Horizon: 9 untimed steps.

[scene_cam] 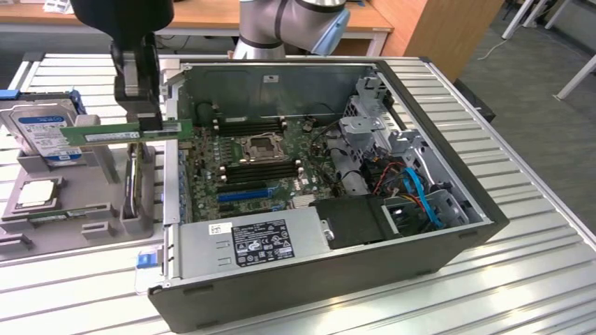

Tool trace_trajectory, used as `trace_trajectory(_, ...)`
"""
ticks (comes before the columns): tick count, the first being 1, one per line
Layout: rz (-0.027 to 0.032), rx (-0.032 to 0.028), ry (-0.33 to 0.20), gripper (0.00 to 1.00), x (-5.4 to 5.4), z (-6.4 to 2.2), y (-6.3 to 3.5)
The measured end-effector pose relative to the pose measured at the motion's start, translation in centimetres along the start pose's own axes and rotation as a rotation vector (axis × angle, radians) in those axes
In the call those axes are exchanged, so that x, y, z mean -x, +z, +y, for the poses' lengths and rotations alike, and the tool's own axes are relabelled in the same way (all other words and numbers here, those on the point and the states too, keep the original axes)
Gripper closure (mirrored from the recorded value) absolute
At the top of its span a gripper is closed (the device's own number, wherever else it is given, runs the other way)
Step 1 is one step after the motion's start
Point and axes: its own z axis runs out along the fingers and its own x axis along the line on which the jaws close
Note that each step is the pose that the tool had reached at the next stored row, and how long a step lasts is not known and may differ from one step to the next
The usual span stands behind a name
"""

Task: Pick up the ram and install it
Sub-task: 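Insert the ram into the slot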

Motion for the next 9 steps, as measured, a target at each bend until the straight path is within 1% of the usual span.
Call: trace_trajectory(9,0.0001,0.0001,0.0,0.88,0.0,-1.59,-0.06)
